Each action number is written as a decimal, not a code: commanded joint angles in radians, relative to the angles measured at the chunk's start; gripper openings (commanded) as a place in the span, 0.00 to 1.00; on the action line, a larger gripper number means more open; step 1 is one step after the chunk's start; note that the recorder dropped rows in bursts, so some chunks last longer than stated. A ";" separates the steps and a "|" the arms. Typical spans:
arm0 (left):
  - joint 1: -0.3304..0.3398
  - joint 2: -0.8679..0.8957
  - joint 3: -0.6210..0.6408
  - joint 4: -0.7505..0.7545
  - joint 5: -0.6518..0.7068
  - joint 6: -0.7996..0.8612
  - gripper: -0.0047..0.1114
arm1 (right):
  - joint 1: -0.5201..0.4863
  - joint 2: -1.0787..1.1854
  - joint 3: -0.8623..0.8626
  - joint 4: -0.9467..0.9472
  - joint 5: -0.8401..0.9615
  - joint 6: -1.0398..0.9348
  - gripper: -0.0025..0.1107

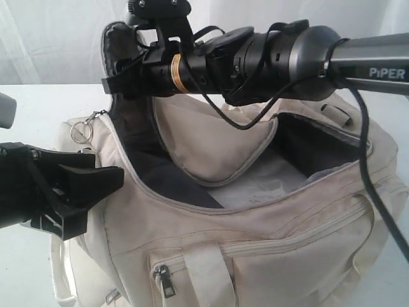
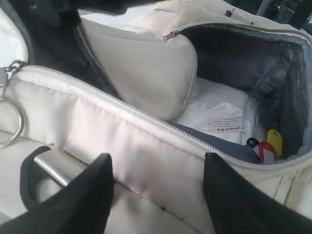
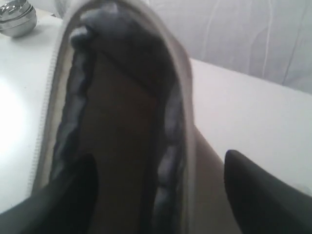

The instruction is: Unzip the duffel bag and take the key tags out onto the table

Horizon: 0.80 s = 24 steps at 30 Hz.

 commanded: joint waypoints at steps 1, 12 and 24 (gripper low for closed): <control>-0.002 -0.004 0.007 0.017 0.008 -0.005 0.55 | -0.008 -0.063 -0.002 -0.018 0.102 -0.021 0.62; -0.002 -0.004 0.007 0.019 0.008 -0.005 0.55 | -0.031 -0.189 0.011 -0.018 -0.090 -0.180 0.62; -0.002 -0.004 0.007 0.019 0.010 -0.005 0.55 | -0.097 -0.396 0.252 -0.018 -0.225 -0.210 0.62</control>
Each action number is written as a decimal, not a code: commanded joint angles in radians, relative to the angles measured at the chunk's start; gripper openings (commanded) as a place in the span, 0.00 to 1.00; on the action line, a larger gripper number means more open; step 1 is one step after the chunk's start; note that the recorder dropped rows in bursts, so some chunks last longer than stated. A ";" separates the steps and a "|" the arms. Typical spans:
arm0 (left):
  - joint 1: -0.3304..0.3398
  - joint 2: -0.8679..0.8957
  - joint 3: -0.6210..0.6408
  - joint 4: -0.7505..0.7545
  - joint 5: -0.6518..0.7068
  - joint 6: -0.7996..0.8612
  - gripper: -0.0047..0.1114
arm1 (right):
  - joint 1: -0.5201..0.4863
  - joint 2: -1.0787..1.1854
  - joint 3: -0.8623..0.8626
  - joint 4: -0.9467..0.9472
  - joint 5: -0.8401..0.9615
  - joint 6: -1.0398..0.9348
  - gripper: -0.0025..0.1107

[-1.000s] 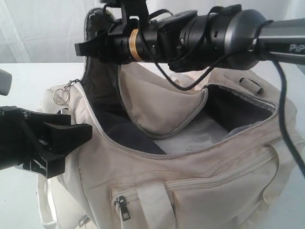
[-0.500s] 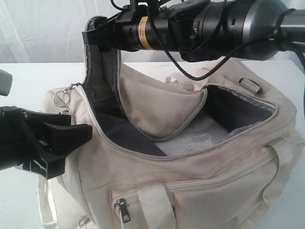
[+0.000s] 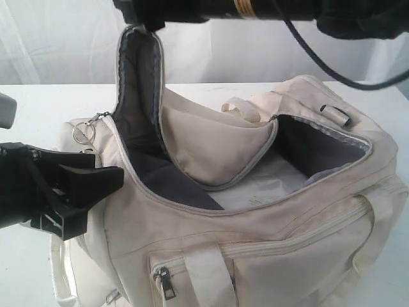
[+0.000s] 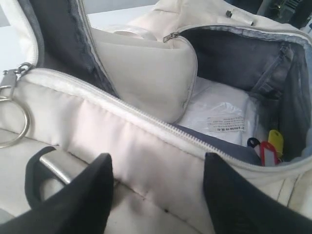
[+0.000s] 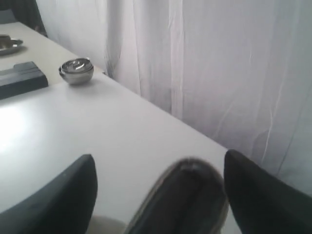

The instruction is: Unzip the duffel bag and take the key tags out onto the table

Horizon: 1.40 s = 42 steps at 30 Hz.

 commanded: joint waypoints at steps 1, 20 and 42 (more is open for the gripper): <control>-0.002 -0.004 0.007 0.017 0.007 -0.005 0.55 | -0.025 -0.053 0.171 -0.006 -0.038 -0.068 0.62; -0.002 -0.004 0.007 0.017 0.007 -0.005 0.55 | -0.026 -0.056 0.560 -0.006 -0.026 -0.377 0.54; -0.002 -0.004 0.007 0.017 0.009 -0.003 0.55 | 0.013 0.108 0.429 -0.006 0.327 -0.563 0.02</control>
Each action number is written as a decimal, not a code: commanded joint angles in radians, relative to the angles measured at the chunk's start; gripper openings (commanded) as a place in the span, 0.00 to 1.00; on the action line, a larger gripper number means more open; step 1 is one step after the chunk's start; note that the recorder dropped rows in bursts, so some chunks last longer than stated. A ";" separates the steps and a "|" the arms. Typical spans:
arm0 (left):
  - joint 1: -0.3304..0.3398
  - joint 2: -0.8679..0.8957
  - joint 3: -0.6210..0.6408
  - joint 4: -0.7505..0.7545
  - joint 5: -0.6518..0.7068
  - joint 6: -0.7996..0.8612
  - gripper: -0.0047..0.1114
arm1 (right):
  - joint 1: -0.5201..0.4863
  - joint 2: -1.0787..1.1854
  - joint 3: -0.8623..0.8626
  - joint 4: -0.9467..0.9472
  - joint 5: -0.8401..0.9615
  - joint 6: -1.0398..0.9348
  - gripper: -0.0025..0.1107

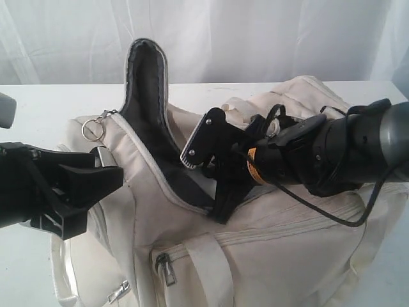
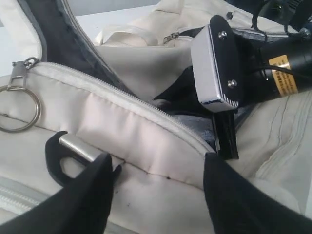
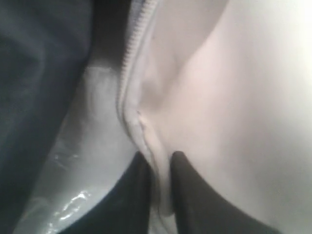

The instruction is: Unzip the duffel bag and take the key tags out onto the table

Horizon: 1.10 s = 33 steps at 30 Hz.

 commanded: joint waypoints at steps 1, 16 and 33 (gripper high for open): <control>-0.002 -0.004 0.007 0.017 0.007 -0.003 0.55 | -0.001 -0.075 -0.019 -0.003 0.064 -0.010 0.02; -0.002 -0.004 0.007 0.019 -0.025 -0.003 0.55 | -0.062 0.010 -0.333 -0.003 0.264 0.050 0.02; -0.002 -0.006 0.007 0.264 -0.036 -0.164 0.52 | -0.192 0.122 -0.476 0.224 0.622 0.291 0.69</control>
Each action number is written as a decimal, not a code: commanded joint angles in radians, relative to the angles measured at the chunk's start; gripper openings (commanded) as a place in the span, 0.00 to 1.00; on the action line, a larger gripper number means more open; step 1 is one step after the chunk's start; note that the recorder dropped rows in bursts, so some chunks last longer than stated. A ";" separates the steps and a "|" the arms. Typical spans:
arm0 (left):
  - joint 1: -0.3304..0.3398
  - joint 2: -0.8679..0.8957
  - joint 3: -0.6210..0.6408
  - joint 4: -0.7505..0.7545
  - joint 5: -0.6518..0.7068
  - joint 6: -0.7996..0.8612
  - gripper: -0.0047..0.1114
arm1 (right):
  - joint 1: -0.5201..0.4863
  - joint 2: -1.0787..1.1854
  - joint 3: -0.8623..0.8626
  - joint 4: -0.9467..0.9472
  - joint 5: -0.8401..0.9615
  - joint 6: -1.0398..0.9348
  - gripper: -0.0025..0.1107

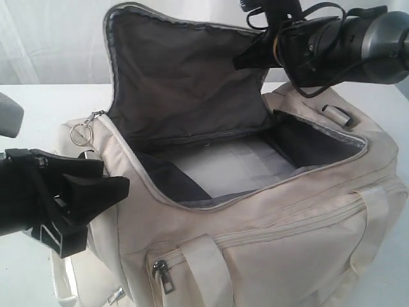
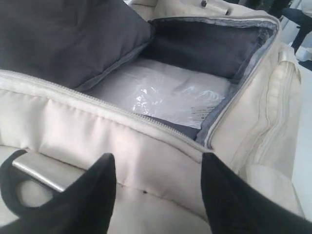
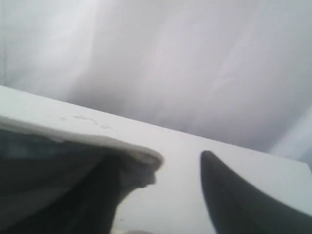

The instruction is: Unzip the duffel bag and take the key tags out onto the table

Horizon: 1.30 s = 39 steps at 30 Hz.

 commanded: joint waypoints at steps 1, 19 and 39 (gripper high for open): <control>-0.002 -0.006 0.007 0.190 0.050 -0.143 0.52 | -0.019 -0.025 -0.003 0.086 0.196 -0.079 0.74; -0.002 -0.183 0.010 0.226 0.275 -0.426 0.53 | -0.019 0.025 -0.033 0.265 -0.029 -0.180 0.77; -0.002 -0.180 0.235 -0.360 0.088 -0.426 0.61 | 0.002 -0.378 -0.033 1.499 0.341 -1.554 0.58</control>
